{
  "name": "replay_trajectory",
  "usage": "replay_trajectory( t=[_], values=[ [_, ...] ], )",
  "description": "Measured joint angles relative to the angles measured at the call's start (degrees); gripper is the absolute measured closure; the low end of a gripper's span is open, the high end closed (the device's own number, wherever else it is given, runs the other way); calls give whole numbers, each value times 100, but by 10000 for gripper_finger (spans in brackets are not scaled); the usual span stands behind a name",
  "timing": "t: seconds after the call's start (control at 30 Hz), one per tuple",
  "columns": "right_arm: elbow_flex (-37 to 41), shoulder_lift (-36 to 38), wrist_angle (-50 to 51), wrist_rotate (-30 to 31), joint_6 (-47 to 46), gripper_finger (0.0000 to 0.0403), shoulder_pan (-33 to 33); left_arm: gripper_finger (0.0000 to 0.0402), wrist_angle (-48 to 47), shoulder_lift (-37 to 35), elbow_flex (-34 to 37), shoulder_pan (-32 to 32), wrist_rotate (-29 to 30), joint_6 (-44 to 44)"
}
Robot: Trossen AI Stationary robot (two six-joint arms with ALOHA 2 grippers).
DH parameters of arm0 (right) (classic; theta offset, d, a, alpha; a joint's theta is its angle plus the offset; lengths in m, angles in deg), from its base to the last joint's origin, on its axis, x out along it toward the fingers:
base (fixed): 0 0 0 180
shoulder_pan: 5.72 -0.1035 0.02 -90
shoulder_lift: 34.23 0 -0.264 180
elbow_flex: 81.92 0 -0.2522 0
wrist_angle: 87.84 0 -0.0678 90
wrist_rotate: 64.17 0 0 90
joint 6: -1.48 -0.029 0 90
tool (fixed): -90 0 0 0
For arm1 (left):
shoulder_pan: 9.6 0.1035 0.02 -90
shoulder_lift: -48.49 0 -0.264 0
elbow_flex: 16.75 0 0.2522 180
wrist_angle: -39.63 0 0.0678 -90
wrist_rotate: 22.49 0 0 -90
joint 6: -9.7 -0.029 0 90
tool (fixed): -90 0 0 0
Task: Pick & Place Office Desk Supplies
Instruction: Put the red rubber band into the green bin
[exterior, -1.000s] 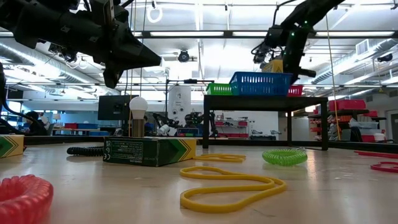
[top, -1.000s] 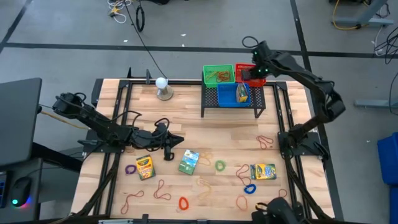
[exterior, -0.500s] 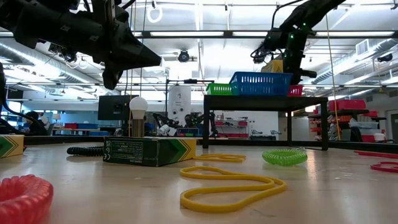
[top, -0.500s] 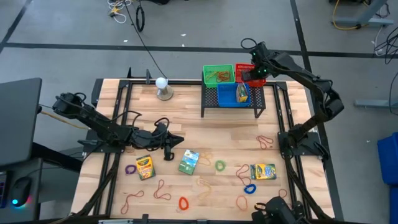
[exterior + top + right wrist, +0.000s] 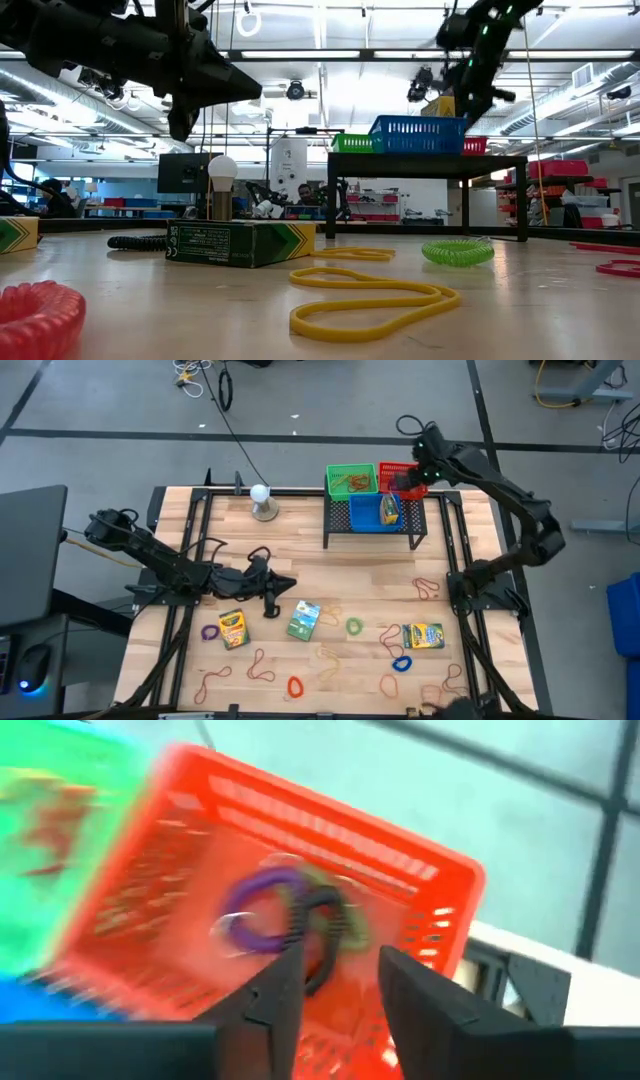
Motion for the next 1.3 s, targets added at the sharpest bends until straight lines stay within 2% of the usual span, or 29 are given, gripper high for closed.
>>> replay_trajectory(
  t=[0.17,0.27,0.4,0.53,0.63,0.7,0.83,0.93,1.17,1.3],
  values=[
    [-2,764,-40,26,-58,348,-829,374,301,0,0,136,30,16],
    [-2,1139,-44,464,-298,393,-1637,374,579,0,0,241,33,38],
    [-2,1435,19,1314,-859,386,-3021,374,990,0,0,399,-52,2],
    [30,1460,3,2191,-1371,390,-4528,374,1026,0,0,578,-762,3],
    [410,1462,-413,2675,-1696,398,-5420,383,956,0,0,581,-952,-128],
    [774,1471,-856,2781,-1915,399,-5876,393,952,0,0,581,-1070,-227],
    [1608,1540,-1755,2604,-2161,397,-6615,396,756,0,0,554,-1117,-195],
    [2167,1608,-2027,2357,-2428,398,-7051,396,307,0,-101,461,-927,-145],
    [2922,1999,-2017,1745,-2730,398,-7791,397,-2763,0,-1147,191,-164,-108],
    [3145,2089,-2048,799,-2508,396,-7951,393,-3851,0,-1508,174,98,80]
  ],
)
